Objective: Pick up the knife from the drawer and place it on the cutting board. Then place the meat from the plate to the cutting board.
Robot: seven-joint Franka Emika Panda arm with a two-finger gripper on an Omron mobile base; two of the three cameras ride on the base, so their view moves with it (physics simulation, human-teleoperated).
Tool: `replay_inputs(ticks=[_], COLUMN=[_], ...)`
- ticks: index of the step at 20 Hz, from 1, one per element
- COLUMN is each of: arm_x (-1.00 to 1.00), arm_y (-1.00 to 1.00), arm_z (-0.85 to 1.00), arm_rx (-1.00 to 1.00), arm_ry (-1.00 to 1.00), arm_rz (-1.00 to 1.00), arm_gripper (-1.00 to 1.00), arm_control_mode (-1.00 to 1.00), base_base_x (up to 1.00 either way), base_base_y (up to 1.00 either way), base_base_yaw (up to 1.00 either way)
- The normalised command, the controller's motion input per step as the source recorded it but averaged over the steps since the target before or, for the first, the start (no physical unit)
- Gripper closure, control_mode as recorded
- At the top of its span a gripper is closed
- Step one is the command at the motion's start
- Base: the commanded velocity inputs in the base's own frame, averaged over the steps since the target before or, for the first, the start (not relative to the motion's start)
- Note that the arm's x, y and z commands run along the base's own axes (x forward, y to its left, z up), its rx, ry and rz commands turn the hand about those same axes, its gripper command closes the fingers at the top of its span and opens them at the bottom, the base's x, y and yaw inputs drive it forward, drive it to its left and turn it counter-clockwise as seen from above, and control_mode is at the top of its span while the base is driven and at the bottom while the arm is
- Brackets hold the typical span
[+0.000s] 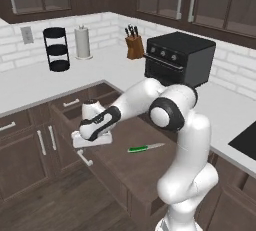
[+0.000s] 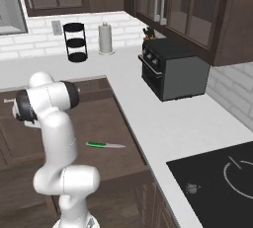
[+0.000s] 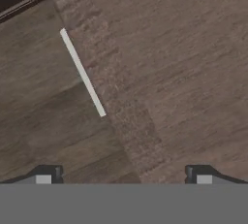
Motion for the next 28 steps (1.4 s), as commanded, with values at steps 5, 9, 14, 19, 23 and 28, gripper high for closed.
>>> replay_inputs(ticks=[5, 9, 14, 19, 23, 28], arm_x=[-0.05, 0.00, 0.01, 0.00, 0.00, 0.15], arm_y=[-0.35, -0.78, -1.00, -0.97, -0.76, -0.22], arm_z=[0.54, 0.28, -0.03, -0.18, -0.14, -0.20], arm_rx=[-0.01, 0.00, 0.00, 0.01, 0.00, 0.03], arm_ry=[0.00, 0.00, 0.00, 0.00, 0.02, 0.01], arm_rz=[-0.12, -0.23, -0.36, -0.45, -0.48, -0.22], arm_gripper=[-1.00, -1.00, -1.00, -1.00, -1.00, -1.00], arm_control_mode=[-1.00, -1.00, -1.00, -1.00, -1.00, -1.00], base_base_x=[0.00, 0.00, 0.00, 0.00, 0.00, 0.00], base_base_y=[0.00, 0.00, 0.00, 0.00, 0.00, 0.00], base_base_yaw=[0.00, 0.00, 0.00, 0.00, 0.00, 0.00])
